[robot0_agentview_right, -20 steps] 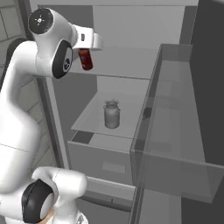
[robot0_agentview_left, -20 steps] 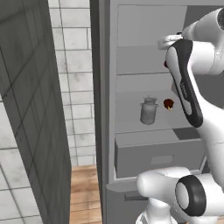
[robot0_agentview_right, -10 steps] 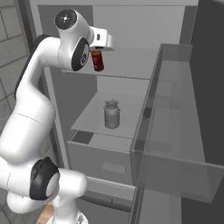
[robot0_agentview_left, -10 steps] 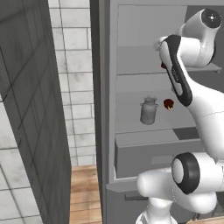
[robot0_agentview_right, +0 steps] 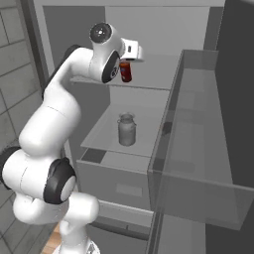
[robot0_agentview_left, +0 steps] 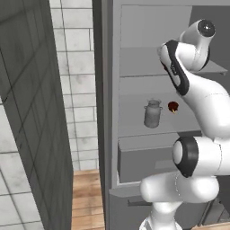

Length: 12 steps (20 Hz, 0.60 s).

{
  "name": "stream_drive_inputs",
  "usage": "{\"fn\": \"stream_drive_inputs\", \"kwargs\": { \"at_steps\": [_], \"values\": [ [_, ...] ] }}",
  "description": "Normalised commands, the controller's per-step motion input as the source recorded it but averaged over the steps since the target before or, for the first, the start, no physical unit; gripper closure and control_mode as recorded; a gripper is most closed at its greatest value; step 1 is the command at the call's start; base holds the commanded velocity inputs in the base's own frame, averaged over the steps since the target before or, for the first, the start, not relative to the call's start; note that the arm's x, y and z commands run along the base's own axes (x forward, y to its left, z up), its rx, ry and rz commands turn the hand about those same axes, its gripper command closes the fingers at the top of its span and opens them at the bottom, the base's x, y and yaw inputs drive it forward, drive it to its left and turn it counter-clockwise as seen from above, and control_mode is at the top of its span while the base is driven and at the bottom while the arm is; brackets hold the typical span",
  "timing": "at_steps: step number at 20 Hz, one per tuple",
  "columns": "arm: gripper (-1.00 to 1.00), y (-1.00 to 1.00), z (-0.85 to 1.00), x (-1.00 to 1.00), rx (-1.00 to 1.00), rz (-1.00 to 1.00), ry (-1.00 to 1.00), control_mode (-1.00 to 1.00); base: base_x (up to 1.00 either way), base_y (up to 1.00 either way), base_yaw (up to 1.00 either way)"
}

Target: Place the condiment bottle and ketchup from the counter to the top shelf of the fridge. If the existing items in the fridge are on the top shelf, move them to other shelves.

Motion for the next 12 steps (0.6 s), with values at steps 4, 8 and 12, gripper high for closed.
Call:
{"fn": "stream_drive_inputs", "kwargs": {
  "at_steps": [4,8,12],
  "values": [
    [1.00,-0.34,-0.08,0.69,0.00,0.00,0.02,-1.00,0.00,0.00,0.00],
    [1.00,-0.31,-0.13,0.61,0.00,0.00,0.02,-1.00,0.00,0.00,0.00],
    [1.00,-0.24,-0.23,0.58,0.00,0.00,0.03,-1.00,0.00,0.00,0.00]
  ]
}}
